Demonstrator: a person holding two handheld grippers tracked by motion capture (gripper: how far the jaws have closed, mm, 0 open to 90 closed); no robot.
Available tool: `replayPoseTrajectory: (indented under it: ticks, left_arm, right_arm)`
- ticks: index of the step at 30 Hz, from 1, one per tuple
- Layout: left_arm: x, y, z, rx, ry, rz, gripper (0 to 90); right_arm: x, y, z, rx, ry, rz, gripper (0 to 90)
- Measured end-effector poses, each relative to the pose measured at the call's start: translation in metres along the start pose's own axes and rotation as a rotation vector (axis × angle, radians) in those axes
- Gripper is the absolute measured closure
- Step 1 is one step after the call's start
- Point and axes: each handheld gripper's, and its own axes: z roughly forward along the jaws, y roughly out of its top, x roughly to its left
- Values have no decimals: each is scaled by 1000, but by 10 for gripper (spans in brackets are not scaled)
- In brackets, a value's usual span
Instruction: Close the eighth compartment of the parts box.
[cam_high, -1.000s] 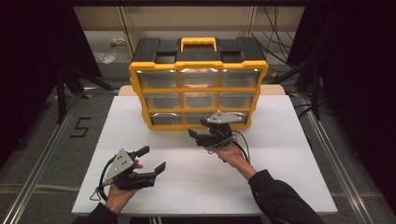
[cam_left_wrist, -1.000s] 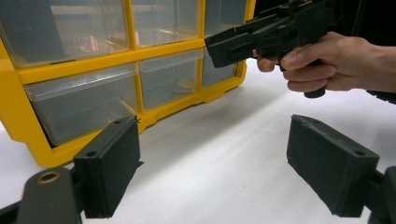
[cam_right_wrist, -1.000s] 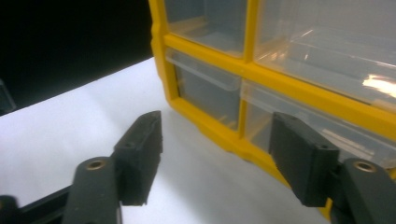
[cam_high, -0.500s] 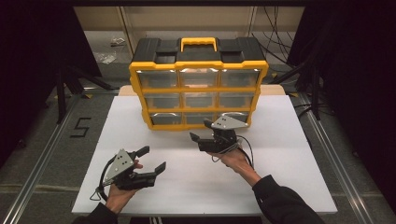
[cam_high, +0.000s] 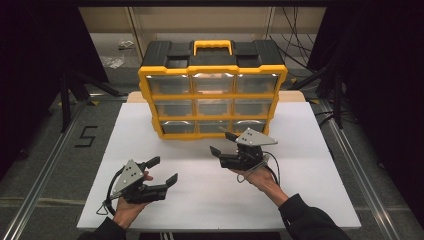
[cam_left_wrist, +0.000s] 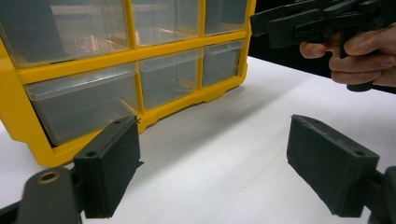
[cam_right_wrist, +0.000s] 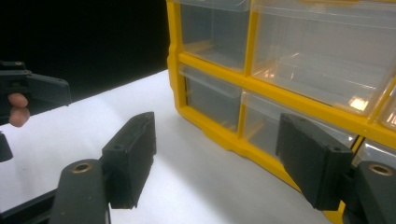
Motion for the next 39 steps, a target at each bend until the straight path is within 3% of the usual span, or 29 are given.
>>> replayPoseTrajectory:
  ticks: [28,39]
  left_arm:
    - [0,0,0,-1,-1,3,170]
    - [0,0,0,-2,-1,1,170]
  right_arm:
    - [4,-13,-25,-13,-3,11,292]
    - [4,-19,-36,-33,-28,3,290]
